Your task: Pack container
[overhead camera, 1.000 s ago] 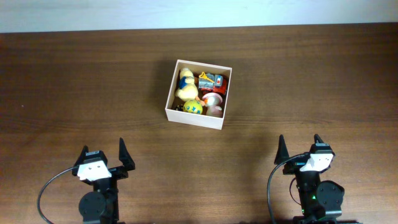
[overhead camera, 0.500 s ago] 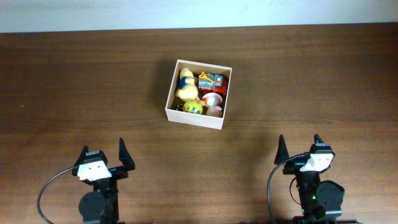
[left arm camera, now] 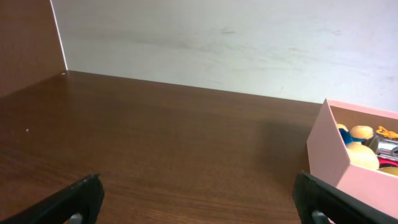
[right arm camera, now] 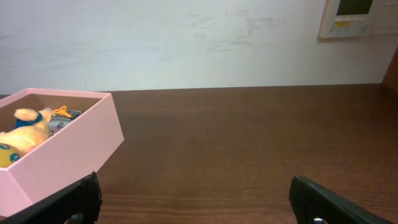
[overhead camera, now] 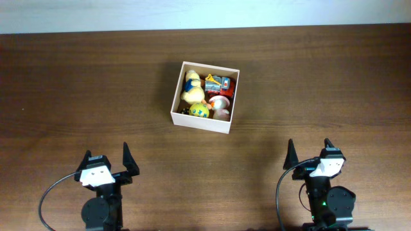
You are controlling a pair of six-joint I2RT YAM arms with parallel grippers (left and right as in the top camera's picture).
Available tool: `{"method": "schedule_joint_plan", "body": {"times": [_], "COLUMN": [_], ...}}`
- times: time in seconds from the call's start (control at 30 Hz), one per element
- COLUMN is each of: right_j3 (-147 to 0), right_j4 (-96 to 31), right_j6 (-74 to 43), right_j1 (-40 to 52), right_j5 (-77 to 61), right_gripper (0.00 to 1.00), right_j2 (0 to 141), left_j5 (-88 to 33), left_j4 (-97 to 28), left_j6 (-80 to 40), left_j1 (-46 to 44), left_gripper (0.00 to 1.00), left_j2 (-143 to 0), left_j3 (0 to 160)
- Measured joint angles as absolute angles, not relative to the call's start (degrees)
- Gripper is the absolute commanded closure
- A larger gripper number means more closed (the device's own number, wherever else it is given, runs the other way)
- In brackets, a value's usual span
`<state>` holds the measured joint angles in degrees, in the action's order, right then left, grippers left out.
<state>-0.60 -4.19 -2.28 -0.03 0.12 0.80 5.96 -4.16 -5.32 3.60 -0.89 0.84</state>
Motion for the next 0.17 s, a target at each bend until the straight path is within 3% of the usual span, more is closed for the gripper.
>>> {"method": "schedule_joint_plan", "body": {"times": [0.17], "right_j3": [-0.6], "right_j4": [-4.2], "right_j6": [-2.3], "right_j1": [0.0], "right_j5": [0.1], "right_gripper": [0.01], "right_j2": [0.8], "left_j5": [5.9], "left_j4": [-4.2], "left_j6": [-5.3], "left_j1": [3.6], "left_gripper": [0.01], "left_j2": [-0.9], "left_j3": [0.8]}}
